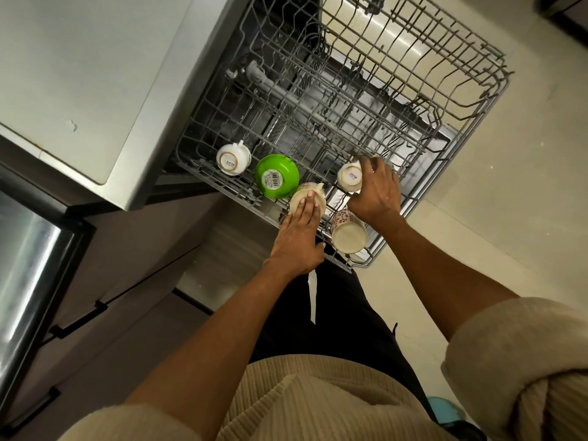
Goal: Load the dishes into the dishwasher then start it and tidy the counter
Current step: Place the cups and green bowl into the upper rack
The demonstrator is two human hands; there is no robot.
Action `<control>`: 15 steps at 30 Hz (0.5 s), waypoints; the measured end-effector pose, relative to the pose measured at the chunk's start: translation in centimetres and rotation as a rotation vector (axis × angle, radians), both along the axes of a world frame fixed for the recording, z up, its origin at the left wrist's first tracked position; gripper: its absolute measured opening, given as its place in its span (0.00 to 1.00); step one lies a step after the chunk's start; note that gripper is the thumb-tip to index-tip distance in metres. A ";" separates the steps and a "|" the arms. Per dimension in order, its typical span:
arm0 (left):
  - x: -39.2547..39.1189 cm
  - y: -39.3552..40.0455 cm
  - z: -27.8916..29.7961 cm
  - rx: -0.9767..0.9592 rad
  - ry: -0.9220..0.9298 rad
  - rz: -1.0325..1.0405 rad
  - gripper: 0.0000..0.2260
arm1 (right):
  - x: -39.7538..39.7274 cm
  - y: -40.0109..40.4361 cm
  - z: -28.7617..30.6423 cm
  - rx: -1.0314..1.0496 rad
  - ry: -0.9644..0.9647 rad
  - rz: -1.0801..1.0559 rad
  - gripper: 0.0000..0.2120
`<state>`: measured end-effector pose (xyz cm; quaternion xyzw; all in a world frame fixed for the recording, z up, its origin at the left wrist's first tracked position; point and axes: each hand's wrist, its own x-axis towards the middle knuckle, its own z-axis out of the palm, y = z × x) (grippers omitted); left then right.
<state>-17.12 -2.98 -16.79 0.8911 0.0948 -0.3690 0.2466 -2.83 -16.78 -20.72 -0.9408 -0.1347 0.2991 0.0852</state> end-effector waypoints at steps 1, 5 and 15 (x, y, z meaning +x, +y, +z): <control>0.0 0.0 0.0 -0.001 -0.002 0.003 0.41 | -0.2 -0.5 0.2 0.011 -0.037 -0.040 0.46; 0.0 -0.2 0.0 0.004 -0.004 0.008 0.41 | -1.5 -2.9 1.0 -0.054 -0.129 -0.154 0.42; -0.1 -0.5 -0.1 0.015 -0.006 0.007 0.41 | -1.3 -4.5 -0.7 -0.288 -0.002 0.070 0.34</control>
